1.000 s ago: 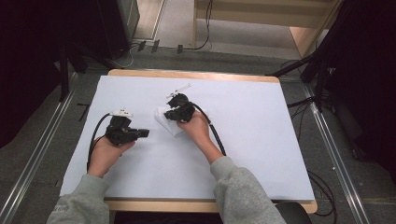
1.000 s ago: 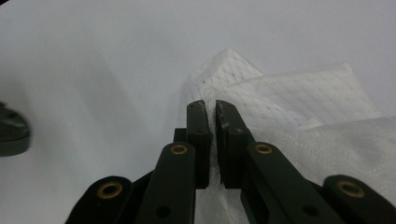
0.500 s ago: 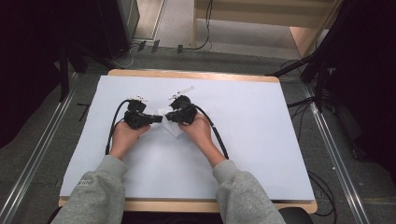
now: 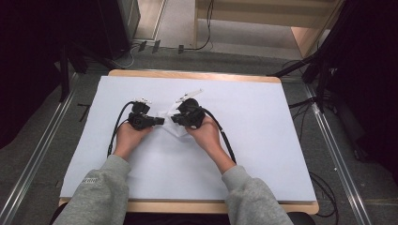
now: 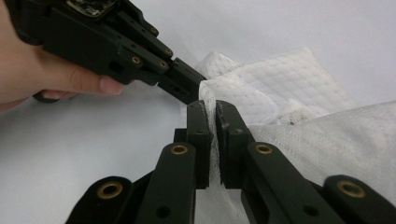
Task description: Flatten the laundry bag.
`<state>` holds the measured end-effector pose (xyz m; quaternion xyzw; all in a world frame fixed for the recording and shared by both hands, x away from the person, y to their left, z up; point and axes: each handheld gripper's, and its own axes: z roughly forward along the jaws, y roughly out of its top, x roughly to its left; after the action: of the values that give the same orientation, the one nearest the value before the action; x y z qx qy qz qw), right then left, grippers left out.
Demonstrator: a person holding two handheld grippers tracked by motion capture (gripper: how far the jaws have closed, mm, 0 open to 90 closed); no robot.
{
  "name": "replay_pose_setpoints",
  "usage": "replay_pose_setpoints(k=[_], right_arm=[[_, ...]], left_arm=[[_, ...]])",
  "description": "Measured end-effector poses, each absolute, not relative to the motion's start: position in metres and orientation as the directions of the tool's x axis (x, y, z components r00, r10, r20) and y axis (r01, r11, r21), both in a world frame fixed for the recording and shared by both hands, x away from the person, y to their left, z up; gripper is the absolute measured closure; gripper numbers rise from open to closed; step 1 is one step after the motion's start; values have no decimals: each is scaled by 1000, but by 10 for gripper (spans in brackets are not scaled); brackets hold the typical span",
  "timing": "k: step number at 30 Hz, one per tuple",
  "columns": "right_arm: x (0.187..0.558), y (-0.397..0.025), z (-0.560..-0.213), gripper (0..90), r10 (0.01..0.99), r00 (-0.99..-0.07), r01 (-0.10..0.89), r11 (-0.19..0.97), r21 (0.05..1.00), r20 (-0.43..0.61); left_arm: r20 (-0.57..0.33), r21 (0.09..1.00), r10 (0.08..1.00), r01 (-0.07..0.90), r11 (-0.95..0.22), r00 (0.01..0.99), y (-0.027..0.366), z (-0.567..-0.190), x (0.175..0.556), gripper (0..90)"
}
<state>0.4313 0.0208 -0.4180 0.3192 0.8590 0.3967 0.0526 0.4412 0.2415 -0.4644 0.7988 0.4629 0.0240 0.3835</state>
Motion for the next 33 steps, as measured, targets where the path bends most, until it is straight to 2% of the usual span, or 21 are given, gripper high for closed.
replay_pose_setpoints(k=[10, 33], right_arm=[[405, -15, -413, 869, 591, -791, 498, 471, 728, 158], [355, -68, -442, 874, 620, -760, 541, 439, 717, 193]], left_arm=[[-294, 638, 763, 713, -292, 576, 240, -464, 440, 900], [-278, 646, 765, 702, -299, 581, 239, -464, 438, 900]])
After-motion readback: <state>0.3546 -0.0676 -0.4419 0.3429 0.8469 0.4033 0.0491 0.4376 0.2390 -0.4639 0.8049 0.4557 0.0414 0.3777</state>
